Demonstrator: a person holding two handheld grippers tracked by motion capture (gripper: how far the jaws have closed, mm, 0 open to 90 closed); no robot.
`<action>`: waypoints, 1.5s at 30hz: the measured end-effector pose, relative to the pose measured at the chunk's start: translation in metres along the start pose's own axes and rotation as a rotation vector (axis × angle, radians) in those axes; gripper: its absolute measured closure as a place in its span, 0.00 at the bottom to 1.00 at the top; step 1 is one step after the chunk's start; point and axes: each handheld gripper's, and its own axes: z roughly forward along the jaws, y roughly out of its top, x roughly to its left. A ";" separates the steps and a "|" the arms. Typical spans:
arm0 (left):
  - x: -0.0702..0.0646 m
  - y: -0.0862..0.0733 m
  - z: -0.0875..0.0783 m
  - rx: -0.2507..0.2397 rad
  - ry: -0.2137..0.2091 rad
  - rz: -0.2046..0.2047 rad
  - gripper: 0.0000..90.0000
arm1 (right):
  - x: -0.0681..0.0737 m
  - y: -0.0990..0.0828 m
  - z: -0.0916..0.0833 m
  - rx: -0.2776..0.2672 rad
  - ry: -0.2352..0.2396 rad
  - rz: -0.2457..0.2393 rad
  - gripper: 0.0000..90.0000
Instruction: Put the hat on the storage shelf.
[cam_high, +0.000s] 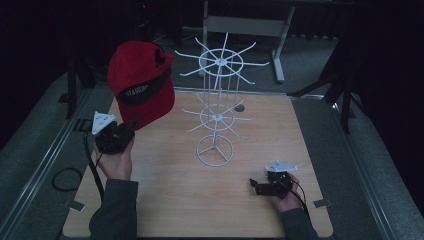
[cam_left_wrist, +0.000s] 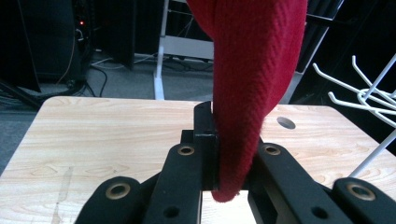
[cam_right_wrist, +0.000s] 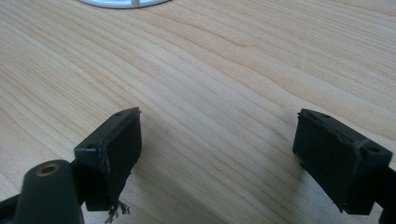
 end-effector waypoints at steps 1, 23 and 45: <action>0.000 0.000 0.000 -0.003 0.001 0.000 0.96 | 0.000 0.000 0.000 0.000 0.000 0.000 0.17; -0.005 0.011 -0.017 -0.042 -0.025 -0.003 0.96 | 0.000 0.000 0.000 0.000 0.000 0.003 0.17; -0.013 0.031 -0.027 -0.074 -0.049 0.005 0.96 | 0.000 0.000 0.000 -0.001 0.000 0.001 0.17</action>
